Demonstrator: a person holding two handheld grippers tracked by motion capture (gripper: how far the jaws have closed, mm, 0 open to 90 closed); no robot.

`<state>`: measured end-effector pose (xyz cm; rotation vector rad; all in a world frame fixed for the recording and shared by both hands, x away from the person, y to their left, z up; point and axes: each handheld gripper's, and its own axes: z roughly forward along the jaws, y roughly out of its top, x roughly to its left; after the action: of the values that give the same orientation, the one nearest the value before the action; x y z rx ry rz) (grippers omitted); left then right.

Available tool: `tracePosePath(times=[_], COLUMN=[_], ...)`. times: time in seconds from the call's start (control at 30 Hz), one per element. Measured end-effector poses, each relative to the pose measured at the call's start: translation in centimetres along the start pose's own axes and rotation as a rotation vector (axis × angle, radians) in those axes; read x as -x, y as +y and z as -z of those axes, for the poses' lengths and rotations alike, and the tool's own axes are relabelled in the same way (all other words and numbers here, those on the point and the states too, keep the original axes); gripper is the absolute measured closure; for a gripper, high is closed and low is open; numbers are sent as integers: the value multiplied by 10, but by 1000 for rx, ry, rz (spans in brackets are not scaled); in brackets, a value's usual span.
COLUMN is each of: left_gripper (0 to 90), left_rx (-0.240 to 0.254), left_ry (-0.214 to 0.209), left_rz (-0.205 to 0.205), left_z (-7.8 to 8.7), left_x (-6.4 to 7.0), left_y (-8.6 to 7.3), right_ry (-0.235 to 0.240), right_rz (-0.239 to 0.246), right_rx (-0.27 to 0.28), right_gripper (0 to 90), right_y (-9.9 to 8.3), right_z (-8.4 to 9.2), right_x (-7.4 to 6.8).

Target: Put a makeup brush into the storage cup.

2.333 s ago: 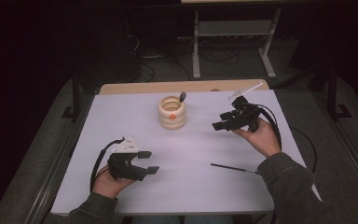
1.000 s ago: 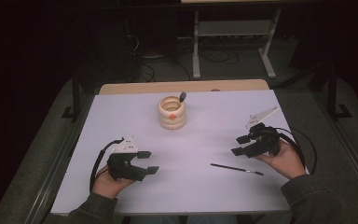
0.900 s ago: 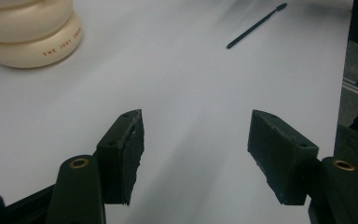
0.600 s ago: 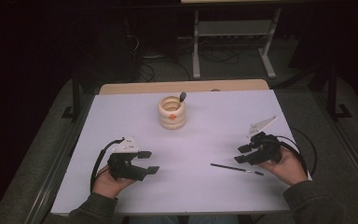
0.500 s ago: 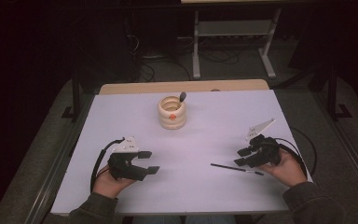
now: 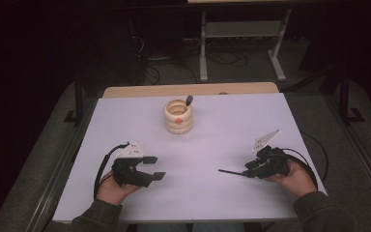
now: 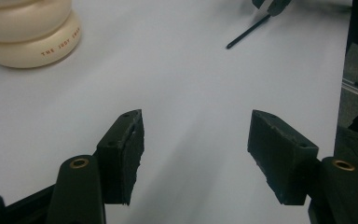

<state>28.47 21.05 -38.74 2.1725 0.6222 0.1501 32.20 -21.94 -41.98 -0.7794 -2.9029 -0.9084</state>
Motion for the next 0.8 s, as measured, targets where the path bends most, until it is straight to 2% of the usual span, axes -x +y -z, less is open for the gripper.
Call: tracePosePath(times=[0.13, 0.47, 0.6, 0.7, 0.8], left_gripper=[352, 352, 352, 351, 350], left_rx=[2, -4, -14, -12, -13], left_ry=[-7, -8, -7, -10, -11], left_rz=[2, -2, -6, -6, -3], left_z=[-2, -2, -3, -4, -5], left_x=[0, 0, 0, 1, 0], left_y=[1, 1, 1, 1, 2], right_ry=[9, -25, -29, -61, -48], right_rz=[2, 53, 73, 153, 158], right_rx=[-24, -66, -69, -72, -74], right_gripper=[671, 748, 741, 745, 781], right_y=[-1, -1, 0, 0, 0], right_z=[-4, -13, -14, -14, -15], right_x=[1, -1, -2, -6, -6])
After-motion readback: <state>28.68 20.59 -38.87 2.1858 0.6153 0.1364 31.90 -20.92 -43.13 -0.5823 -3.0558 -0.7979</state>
